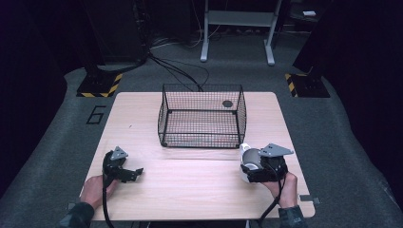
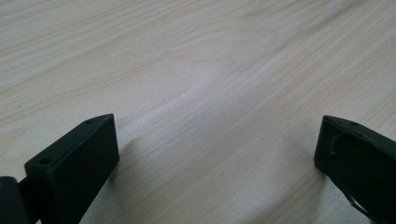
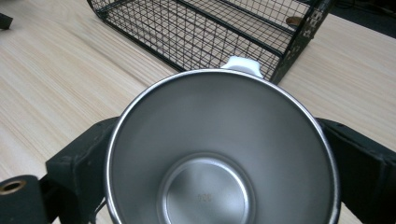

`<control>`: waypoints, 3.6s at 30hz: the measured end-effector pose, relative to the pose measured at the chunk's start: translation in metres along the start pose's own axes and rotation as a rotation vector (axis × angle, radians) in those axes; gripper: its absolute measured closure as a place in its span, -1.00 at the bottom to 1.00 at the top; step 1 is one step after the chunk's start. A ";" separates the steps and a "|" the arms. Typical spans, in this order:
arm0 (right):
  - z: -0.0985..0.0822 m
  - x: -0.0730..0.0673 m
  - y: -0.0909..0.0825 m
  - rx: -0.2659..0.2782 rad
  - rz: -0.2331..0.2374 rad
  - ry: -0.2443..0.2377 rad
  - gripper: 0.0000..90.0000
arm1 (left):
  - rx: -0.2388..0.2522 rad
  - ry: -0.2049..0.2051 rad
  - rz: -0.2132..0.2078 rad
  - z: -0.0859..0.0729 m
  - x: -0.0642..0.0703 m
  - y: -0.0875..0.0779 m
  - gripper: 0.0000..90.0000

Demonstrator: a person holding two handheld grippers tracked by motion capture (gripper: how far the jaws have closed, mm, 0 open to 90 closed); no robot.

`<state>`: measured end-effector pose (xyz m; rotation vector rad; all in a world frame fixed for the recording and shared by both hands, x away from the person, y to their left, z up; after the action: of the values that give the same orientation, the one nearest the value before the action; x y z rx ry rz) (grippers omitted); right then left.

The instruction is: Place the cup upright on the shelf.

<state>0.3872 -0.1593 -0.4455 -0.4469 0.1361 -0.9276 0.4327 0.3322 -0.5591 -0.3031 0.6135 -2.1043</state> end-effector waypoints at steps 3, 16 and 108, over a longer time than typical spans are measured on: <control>0.003 -0.003 0.003 -0.002 0.014 -0.008 -0.88 | 0.000 0.000 0.000 0.000 0.000 0.000 -1.00; 0.013 -0.013 0.019 -0.006 0.060 -0.020 -0.88 | 0.000 0.001 0.000 0.000 0.000 0.000 -1.00; 0.142 -0.014 0.088 0.073 0.228 -0.065 -0.88 | -0.006 0.008 -0.002 0.000 0.000 0.000 -1.00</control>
<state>0.4874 -0.0586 -0.3565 -0.3845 0.0919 -0.6913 0.4326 0.3328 -0.5590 -0.2989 0.6246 -2.1070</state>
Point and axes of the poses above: each handheld gripper's, and its own axes: y roughly forward along the jaws, z roughly out of its top, x roughly to its right, the point moved 4 cm from there along y, roughly forward along the jaws, and after that the axes turned 12 degrees about x, right-handed, at the moved point
